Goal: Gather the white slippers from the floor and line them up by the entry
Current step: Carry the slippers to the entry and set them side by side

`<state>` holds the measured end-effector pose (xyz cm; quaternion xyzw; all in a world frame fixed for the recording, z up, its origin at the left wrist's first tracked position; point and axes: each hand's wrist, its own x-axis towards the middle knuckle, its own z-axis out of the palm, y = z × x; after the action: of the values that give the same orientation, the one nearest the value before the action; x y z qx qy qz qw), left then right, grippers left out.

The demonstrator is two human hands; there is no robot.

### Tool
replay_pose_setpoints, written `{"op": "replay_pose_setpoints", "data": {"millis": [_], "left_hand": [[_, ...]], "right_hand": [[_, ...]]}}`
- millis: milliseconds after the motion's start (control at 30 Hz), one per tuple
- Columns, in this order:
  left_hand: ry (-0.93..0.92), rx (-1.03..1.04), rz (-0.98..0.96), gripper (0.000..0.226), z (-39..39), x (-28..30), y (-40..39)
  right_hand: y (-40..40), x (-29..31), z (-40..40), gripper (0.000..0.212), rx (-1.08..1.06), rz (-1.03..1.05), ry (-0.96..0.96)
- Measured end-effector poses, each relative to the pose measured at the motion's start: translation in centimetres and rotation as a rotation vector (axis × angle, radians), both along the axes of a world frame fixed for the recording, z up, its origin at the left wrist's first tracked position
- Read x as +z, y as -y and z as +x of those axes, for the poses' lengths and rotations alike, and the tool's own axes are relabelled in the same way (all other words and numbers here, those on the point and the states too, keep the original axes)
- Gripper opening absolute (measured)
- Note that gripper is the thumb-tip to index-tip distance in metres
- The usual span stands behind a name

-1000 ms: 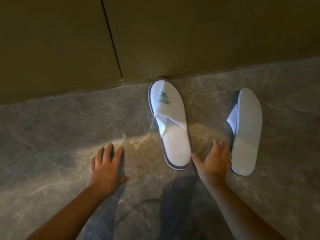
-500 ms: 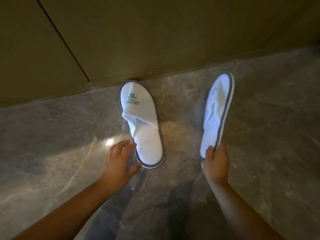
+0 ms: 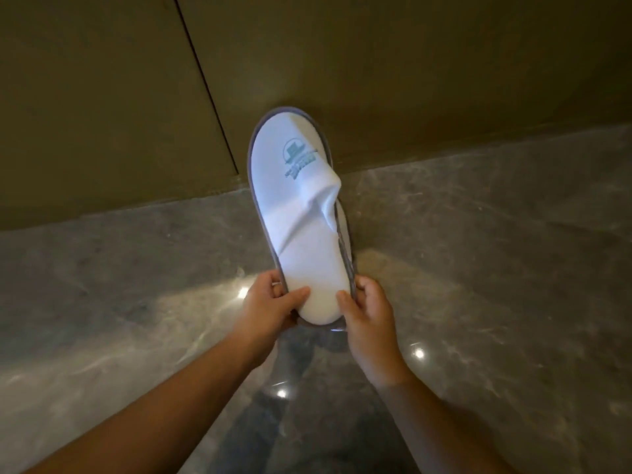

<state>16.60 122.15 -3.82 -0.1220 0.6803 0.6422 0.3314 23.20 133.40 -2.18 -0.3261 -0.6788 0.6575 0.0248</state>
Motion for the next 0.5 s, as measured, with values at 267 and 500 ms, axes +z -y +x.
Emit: {"op": "replay_pose_setpoints", "data": {"millis": [267,500], "left_hand": [[0.067,0.073,-0.311,0.028,0.7,-3.4,10.6],[-0.059,-0.074,-0.633,0.064,-0.1,-5.4,11.7]], "right_hand": [[1.0,-4.4,0.1,0.056,0.21,0.579,0.247],[-1.0,-7.0,0.2,0.078,0.294,0.699,0.415]]}}
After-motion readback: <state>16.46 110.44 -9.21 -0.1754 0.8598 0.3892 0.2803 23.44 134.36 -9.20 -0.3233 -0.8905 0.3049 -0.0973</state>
